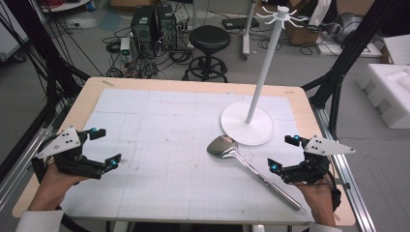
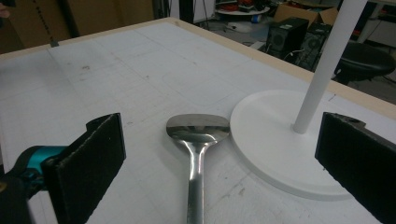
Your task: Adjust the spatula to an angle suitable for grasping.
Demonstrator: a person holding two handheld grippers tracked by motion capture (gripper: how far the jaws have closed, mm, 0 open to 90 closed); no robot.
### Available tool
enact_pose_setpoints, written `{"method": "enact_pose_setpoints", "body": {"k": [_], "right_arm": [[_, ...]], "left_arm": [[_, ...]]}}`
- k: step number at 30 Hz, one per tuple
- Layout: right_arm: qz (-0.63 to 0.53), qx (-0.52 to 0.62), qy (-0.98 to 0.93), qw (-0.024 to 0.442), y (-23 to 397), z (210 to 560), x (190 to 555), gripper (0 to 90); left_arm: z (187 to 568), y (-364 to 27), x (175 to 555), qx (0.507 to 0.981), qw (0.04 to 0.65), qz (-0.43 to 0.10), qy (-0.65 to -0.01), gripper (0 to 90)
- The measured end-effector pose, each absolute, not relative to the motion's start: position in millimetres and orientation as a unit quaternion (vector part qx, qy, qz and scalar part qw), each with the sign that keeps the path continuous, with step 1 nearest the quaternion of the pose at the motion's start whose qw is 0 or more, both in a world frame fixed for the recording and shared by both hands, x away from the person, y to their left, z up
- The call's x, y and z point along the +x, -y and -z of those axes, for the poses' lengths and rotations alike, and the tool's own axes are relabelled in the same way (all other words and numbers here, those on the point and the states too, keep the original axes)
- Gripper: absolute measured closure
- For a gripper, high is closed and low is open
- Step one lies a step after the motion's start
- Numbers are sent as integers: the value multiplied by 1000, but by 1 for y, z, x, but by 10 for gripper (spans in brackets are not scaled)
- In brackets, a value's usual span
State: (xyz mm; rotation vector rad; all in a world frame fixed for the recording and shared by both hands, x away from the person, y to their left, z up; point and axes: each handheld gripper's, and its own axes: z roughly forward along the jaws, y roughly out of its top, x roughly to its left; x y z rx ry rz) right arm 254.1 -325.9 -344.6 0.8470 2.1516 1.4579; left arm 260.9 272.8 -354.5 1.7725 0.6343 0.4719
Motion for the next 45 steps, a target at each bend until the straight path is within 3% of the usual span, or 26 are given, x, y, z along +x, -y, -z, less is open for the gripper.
{"method": "enact_pose_setpoints", "body": {"k": [11, 15, 26, 36, 39, 45], "right_arm": [[-479, 315, -794, 203, 319, 333, 261, 8], [-459, 319, -807, 193, 315, 333, 269, 53], [-357, 328, -860, 160, 286, 335, 304, 12], [-306, 329, -884, 130, 274, 353, 309, 5], [-294, 323, -892, 110, 270, 360, 310, 70], [-289, 338, -890, 101, 264, 378, 312, 71]], "left_arm": [[359, -276, 262, 750, 569, -200, -270, 17], [362, -275, 264, 752, 567, -199, -271, 17], [363, -276, 262, 751, 564, -203, -275, 17], [363, -276, 262, 753, 562, -205, -273, 17], [363, -276, 263, 754, 561, -205, -274, 17], [363, -277, 262, 754, 561, -205, -274, 17]]}}
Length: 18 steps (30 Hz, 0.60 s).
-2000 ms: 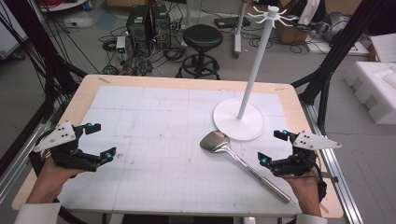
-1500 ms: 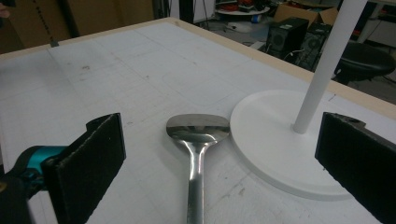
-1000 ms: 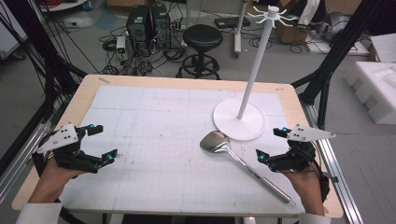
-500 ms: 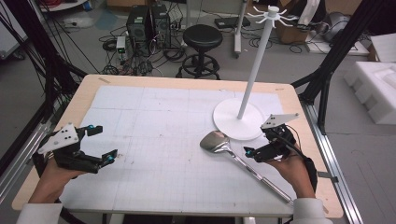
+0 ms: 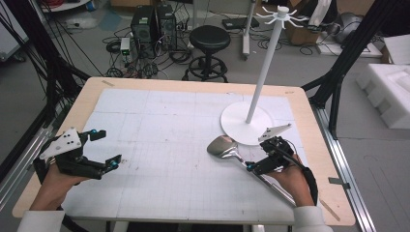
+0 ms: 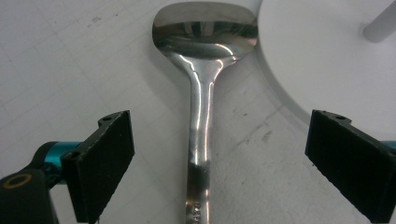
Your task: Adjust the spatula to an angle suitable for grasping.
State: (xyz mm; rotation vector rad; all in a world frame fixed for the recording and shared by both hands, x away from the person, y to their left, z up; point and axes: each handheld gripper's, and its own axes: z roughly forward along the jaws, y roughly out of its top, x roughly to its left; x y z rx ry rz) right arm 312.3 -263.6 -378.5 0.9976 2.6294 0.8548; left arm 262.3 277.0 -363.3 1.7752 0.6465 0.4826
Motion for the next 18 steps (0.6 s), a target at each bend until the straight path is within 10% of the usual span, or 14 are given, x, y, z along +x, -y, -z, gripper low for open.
{"method": "enact_pose_setpoints", "body": {"k": [18], "right_arm": [[-218, 355, -907, 60, 250, 409, 317, 461]], "left_arm": [[363, -278, 262, 752, 562, -205, -275, 17]]}}
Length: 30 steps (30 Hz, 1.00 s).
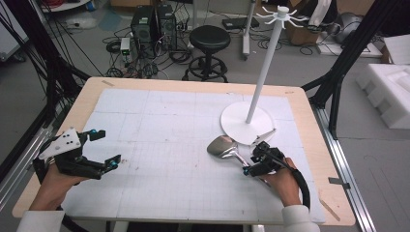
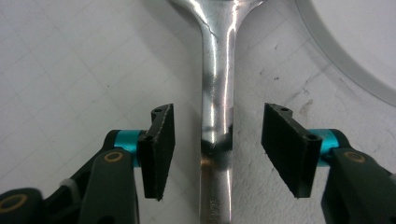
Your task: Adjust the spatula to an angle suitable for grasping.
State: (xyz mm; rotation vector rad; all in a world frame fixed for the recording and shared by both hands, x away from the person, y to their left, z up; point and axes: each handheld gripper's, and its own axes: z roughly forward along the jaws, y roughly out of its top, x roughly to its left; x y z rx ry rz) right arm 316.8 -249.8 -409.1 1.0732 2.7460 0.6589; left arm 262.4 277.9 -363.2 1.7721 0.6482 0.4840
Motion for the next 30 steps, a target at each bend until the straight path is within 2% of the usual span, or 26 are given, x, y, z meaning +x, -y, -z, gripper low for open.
{"method": "enact_pose_setpoints", "body": {"k": [2, 18, 20, 30], "right_arm": [[-217, 356, -907, 59, 249, 410, 317, 534], [-210, 358, -909, 41, 248, 415, 320, 673], [-206, 358, -910, 44, 248, 415, 319, 731], [-198, 371, -907, 34, 246, 414, 321, 748]], "left_arm": [[363, -278, 262, 752, 562, -206, -275, 17], [363, -278, 262, 752, 563, -206, -275, 17], [363, -279, 262, 752, 562, -206, -275, 17], [362, -279, 262, 751, 563, -207, -275, 17]]}}
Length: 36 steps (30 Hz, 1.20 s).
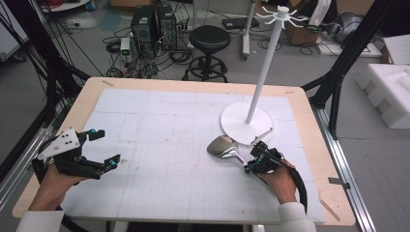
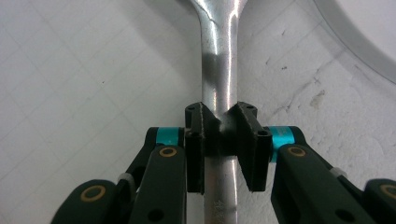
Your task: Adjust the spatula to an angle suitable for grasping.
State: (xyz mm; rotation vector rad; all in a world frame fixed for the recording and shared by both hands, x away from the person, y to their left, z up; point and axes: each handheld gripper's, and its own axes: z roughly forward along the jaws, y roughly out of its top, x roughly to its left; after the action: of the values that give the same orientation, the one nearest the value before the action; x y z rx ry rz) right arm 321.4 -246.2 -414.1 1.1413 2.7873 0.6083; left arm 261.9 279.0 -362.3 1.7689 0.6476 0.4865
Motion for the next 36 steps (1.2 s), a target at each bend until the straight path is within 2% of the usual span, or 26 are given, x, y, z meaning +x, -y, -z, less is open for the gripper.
{"method": "enact_pose_setpoints", "body": {"k": [10, 19, 36], "right_arm": [[-209, 370, -904, 35, 248, 411, 321, 753], [-246, 344, -905, 46, 247, 388, 318, 753], [-277, 204, -938, 36, 181, 342, 321, 753]], "left_arm": [[363, -280, 262, 750, 564, -208, -278, 17], [363, -281, 262, 750, 563, -207, -277, 17], [361, -282, 262, 751, 563, -207, -275, 17]]}}
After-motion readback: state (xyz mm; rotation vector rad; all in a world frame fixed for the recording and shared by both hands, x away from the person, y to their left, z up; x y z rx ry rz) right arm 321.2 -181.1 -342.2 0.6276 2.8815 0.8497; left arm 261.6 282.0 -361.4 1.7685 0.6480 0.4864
